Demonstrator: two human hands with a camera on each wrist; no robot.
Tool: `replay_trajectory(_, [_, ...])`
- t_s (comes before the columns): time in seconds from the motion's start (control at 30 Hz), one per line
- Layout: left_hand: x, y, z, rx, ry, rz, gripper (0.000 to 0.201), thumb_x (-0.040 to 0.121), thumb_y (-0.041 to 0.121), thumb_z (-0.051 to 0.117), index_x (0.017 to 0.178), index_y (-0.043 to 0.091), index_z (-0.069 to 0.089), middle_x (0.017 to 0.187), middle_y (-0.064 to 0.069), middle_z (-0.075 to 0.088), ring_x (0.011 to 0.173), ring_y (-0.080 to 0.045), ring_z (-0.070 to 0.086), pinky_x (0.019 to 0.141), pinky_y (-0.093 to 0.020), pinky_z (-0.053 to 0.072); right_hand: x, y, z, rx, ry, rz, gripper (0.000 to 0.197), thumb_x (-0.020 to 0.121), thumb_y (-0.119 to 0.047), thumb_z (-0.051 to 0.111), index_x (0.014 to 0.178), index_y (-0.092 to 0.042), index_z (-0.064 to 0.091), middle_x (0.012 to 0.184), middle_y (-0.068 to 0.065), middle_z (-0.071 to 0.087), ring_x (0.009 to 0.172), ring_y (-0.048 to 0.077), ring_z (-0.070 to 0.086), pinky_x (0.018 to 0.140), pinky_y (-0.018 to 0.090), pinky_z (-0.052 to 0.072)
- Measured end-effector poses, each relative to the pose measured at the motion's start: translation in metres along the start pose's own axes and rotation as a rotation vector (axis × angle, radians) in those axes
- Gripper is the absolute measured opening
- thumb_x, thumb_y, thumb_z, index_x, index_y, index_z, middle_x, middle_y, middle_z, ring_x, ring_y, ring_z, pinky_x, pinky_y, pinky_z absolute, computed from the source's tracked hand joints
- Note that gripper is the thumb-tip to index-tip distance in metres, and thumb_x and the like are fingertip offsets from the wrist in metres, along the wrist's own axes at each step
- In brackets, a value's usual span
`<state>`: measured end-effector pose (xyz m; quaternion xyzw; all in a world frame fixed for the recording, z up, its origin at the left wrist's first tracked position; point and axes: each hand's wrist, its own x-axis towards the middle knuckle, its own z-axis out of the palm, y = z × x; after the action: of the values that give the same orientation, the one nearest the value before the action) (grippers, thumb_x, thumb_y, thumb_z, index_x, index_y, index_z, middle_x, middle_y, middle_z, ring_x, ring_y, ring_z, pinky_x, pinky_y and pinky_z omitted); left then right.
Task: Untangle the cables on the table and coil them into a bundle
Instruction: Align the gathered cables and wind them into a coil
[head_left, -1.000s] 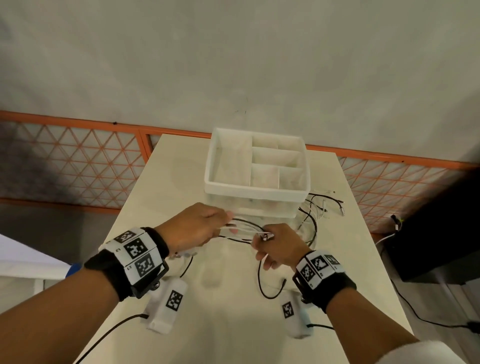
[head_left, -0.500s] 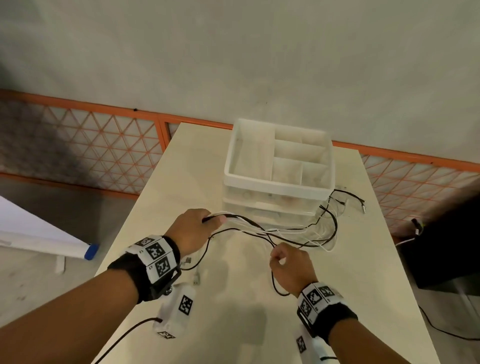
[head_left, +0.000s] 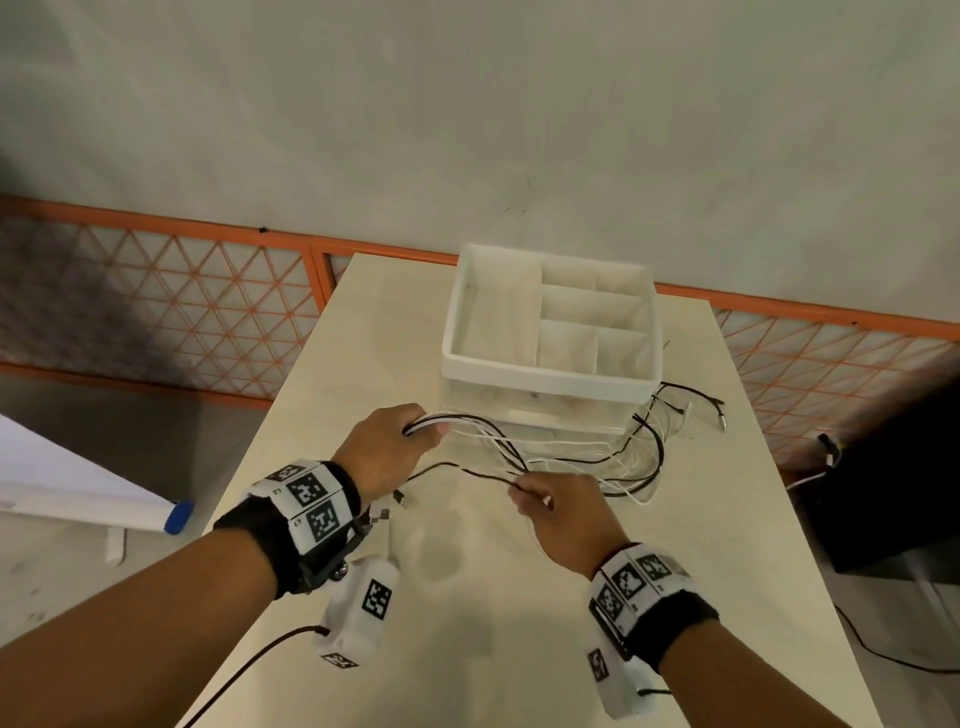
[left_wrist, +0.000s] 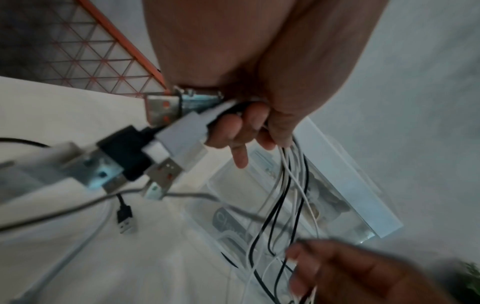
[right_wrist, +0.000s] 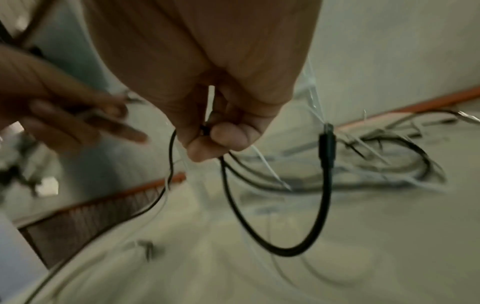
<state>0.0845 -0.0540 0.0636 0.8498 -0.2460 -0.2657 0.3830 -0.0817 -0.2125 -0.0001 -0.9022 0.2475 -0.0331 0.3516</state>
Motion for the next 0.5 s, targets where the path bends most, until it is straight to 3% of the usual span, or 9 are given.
replay_trajectory(0.07, [0.001, 0.007, 0.006, -0.093, -0.067, 0.025, 0.034, 0.098, 0.035, 0.054, 0.093, 0.002, 0.058, 0.058, 0.0, 0.05, 0.046, -0.014, 0.038, 0.047, -0.025, 0.034, -0.001, -0.026, -0.027, 0.147, 0.109, -0.115, 0.019, 0.096, -0.021, 0.062, 0.08, -0.015, 0.071, 0.064, -0.003, 0.066, 0.059, 0.014, 0.059, 0.066, 0.033, 0.053])
replay_trajectory(0.17, [0.002, 0.02, 0.017, -0.21, -0.14, 0.05, 0.022, 0.1, 0.032, 0.049, 0.097, 0.014, 0.061, 0.078, 0.001, 0.074, 0.042, -0.014, 0.038, 0.042, -0.022, 0.036, -0.001, -0.052, -0.063, 0.305, 0.292, -0.165, 0.013, 0.094, -0.019, 0.066, 0.087, -0.02, 0.077, 0.061, -0.005, 0.063, 0.053, 0.013, 0.056, 0.059, 0.025, 0.049])
replay_trajectory(0.33, [0.01, 0.017, 0.02, -0.202, -0.107, -0.005, 0.028, 0.101, 0.035, 0.048, 0.087, 0.012, 0.056, 0.066, -0.001, 0.061, 0.04, -0.013, 0.037, 0.044, -0.024, 0.035, 0.0, -0.04, -0.106, 0.518, 0.602, -0.024, 0.014, 0.094, -0.021, 0.068, 0.089, -0.031, 0.076, 0.059, -0.013, 0.065, 0.051, 0.008, 0.055, 0.054, 0.018, 0.049])
replay_trajectory(0.43, [0.014, 0.006, 0.015, -0.174, -0.126, -0.052, 0.029, 0.1, 0.034, 0.05, 0.086, 0.009, 0.055, 0.068, -0.004, 0.061, 0.04, -0.015, 0.036, 0.045, -0.025, 0.033, 0.0, -0.008, -0.122, 0.577, 0.806, 0.116, 0.009, 0.092, -0.027, 0.068, 0.091, -0.028, 0.077, 0.064, -0.009, 0.066, 0.057, 0.015, 0.057, 0.057, 0.033, 0.055])
replay_trajectory(0.5, [0.017, -0.001, 0.01, -0.1, -0.132, -0.074, 0.031, 0.099, 0.032, 0.051, 0.088, 0.004, 0.056, 0.073, -0.006, 0.066, 0.041, -0.017, 0.037, 0.045, -0.025, 0.034, -0.003, 0.014, -0.125, 0.551, 0.894, 0.206, 0.011, 0.09, -0.033, 0.066, 0.089, -0.028, 0.075, 0.065, -0.008, 0.066, 0.058, 0.016, 0.06, 0.068, 0.046, 0.059])
